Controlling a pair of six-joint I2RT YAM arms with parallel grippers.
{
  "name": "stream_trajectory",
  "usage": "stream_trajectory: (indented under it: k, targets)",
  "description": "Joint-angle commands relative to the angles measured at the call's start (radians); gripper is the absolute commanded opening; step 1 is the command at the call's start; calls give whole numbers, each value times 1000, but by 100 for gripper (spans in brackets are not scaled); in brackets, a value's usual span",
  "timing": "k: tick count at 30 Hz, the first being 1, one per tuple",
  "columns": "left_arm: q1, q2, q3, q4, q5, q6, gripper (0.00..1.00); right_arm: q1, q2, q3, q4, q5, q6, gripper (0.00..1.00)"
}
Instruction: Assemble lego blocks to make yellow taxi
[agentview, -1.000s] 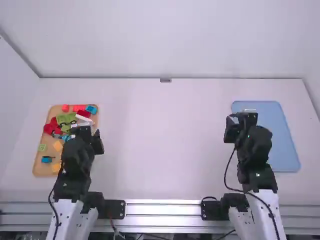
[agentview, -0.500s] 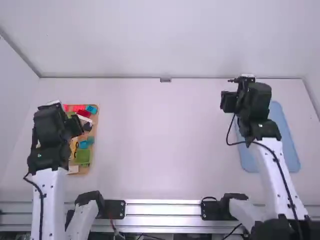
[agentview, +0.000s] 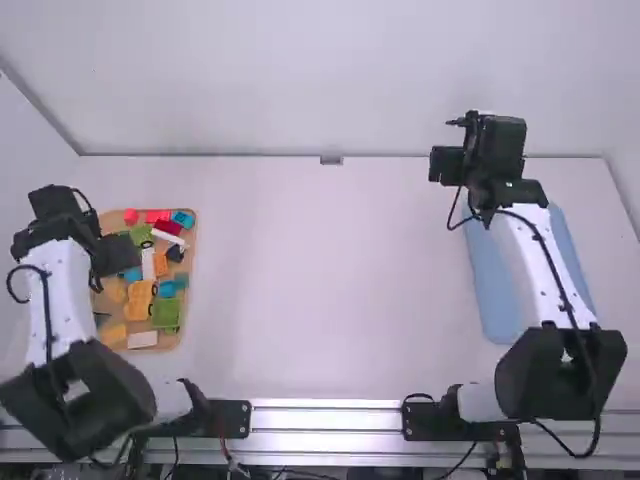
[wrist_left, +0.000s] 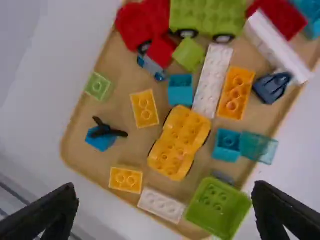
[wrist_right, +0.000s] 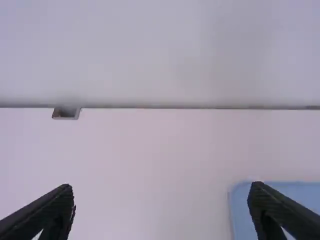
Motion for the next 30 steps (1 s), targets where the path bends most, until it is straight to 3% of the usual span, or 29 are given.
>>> stream_trajectory:
  k: [1, 8, 10, 13, 30]
  targets:
    - [46, 87, 41, -28, 83, 119, 93, 14, 38, 64, -2, -6, 0, 94]
    - [89, 280, 79, -55, 32, 179, 99, 54, 102, 121, 17, -9, -1, 98]
    - [90, 308, 53, -31, 73, 257, 96, 65, 109, 128, 31, -10, -2, 99]
    - [93, 311, 10, 4, 112, 307, 91, 77, 109, 128, 40, -10, -2, 99]
    - [100, 311, -217, 203, 99, 336, 85, 82, 109, 128, 66, -10, -1, 99]
